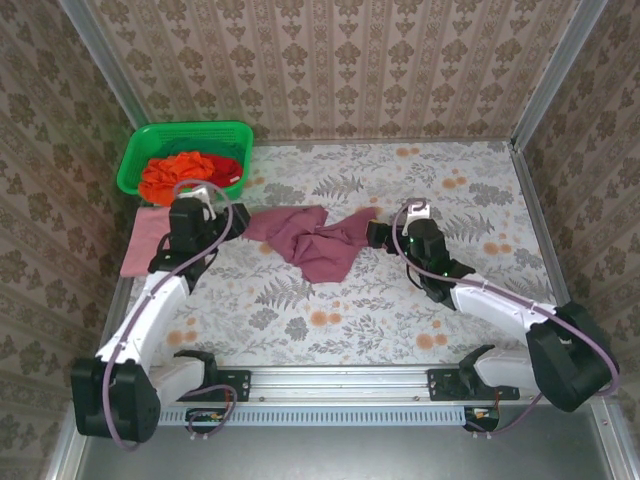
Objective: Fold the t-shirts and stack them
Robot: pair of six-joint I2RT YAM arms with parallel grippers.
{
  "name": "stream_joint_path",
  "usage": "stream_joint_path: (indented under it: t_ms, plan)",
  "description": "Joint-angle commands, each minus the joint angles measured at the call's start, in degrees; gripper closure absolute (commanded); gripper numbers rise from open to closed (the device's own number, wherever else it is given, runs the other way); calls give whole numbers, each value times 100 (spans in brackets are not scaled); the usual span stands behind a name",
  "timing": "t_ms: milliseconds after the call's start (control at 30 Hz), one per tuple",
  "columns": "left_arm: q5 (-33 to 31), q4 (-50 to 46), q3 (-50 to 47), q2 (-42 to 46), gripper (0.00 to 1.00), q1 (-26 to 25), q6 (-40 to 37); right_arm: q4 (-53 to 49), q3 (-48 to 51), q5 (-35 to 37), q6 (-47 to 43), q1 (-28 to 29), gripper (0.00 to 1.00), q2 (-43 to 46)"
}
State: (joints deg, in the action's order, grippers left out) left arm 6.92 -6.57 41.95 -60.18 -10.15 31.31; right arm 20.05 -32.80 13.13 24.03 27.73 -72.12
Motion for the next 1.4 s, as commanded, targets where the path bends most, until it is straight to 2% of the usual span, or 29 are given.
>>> stream_joint_path:
  t_ms: [0,67,133,267,400,567,733,833,1000,1100,1367]
  plan:
    - [-1125,-642,113,211,0,-306,-249,-587,-322,-238,457,-88,0,-230]
    - [-1827,-826,293,175,0,-803,-543,-747,-445,-421,470,-114,0,-395]
    - [-2105,-930,519,-69,0,-1191,-676,-889,-580,-583,478,-127,0,-560]
    - [-1893,-1317,1338,-1265,0,-1719,-744,-944,-760,-756,694,-161,0,-1010]
    - [-1825,-1987,2643,-2809,0,-2075,-1055,-779,-831,-978,887,-171,0,-1285]
    - [-2085,-2304,3917,-4343,0,-2007,-1245,-678,-816,-1079,1022,-171,0,-1419]
    - [-2264,-2562,4903,-5414,2,-1639,-1340,-709,-755,-1102,1123,-171,0,-1472]
    - [-1891,-2255,5025,-5656,11,-1326,-1304,-719,-696,-1093,1140,-171,0,-1495]
    - [-895,-1972,5274,-6042,34,-865,-907,-679,-666,-1099,1165,-176,0,-1581]
    - [-692,-2003,5520,-6301,47,-802,-850,-643,-684,-1127,1192,-179,0,-1651]
    - [-345,-2091,5840,-6746,60,-874,-777,-702,-893,-1172,1165,-179,0,-1865]
